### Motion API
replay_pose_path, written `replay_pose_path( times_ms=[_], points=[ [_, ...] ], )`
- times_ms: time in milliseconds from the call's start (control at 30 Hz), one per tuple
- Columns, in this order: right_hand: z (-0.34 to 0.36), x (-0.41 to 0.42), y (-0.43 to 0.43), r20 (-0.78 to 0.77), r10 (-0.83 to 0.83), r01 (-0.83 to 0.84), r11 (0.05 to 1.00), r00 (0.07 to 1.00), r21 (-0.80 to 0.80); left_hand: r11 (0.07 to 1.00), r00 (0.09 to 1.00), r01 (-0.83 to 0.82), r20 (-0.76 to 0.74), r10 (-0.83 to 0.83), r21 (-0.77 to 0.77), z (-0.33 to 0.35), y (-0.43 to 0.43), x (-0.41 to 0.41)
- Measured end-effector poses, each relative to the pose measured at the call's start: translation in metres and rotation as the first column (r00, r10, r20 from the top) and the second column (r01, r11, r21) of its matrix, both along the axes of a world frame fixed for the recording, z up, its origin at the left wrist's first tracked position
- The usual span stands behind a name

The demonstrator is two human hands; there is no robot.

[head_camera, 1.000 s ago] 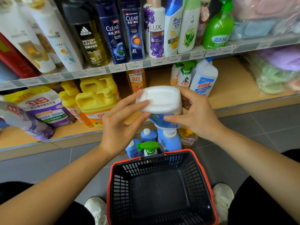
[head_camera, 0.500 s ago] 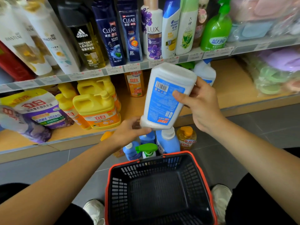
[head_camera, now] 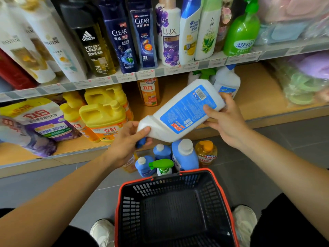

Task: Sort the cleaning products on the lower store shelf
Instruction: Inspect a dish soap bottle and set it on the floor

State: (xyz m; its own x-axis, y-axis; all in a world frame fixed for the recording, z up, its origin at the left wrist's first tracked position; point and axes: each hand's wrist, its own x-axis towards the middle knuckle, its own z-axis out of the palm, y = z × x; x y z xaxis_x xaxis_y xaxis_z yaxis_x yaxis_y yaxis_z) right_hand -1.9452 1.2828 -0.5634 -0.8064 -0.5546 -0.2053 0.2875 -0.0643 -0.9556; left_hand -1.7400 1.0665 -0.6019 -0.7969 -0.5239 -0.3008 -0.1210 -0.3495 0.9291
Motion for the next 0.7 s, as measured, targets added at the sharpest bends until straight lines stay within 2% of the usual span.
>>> replay_pose_path(
  times_ms=[167,300,367,467,533,600,700],
  points=[
    [-0.024,0.016,-0.013,0.097,0.044,-0.056,0.991,0.994,0.121,0.972,0.989,-0.137,-0.076,0.124,-0.190,0.018,-0.026,0.025],
    [-0.048,0.045,-0.028,0.146,0.127,-0.156,0.966,0.981,0.208,0.881,0.980,-0.192,-0.133,0.148,-0.433,0.045,-0.034,0.041],
    [-0.061,0.057,-0.036,0.172,0.229,-0.270,0.923,0.958,0.273,0.828,0.979,-0.195,-0.154,0.133,-0.526,0.058,-0.033,0.049],
    [-0.079,0.073,-0.044,0.133,0.428,-0.441,0.792,0.894,0.423,0.743,0.978,-0.206,-0.123,0.166,-0.636,0.072,-0.033,0.062],
    [-0.090,0.082,-0.048,-0.026,0.603,-0.480,0.660,0.797,0.577,0.649,0.980,-0.178,-0.071,0.188,-0.739,0.075,-0.035,0.071],
    [-0.099,0.092,-0.051,-0.166,0.769,-0.432,0.509,0.618,0.745,0.529,0.982,-0.108,-0.008,0.188,-0.842,0.073,-0.036,0.080],
    [-0.114,0.107,-0.053,-0.252,0.883,-0.353,0.400,0.396,0.846,0.398,0.974,-0.008,0.084,0.211,-0.917,0.064,-0.041,0.095]
  ],
)
